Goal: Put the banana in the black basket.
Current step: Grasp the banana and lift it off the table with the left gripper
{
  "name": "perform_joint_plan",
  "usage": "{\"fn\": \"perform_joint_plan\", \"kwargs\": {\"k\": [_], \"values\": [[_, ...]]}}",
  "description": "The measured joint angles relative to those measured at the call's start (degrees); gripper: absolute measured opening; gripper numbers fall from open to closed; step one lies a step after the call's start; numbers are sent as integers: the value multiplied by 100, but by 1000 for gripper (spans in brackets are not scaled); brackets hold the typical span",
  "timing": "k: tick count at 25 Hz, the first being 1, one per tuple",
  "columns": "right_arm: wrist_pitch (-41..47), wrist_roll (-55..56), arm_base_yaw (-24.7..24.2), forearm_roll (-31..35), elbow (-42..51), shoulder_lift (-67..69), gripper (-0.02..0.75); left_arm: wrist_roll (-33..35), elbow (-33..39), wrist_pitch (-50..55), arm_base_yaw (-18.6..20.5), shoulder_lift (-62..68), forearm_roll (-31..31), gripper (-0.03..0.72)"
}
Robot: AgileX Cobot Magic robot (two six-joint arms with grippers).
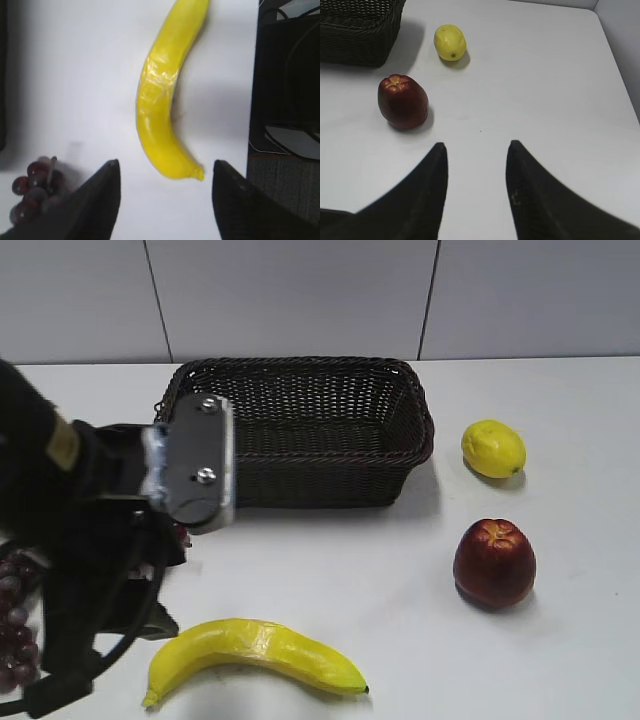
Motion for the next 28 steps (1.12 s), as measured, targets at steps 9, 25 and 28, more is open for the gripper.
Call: {"fn": "perform_joint_plan", "kwargs": {"k": [9,25,28], "values": [[0,0,0,0,0,0,301,91,-343,-500,-200,1378,49,562],[0,0,0,0,0,0,301,492,-348,-1382,-228,2424,66,562],[0,0,0,0,0,0,301,521,-348,-1496,-228,2568,66,562]]}}
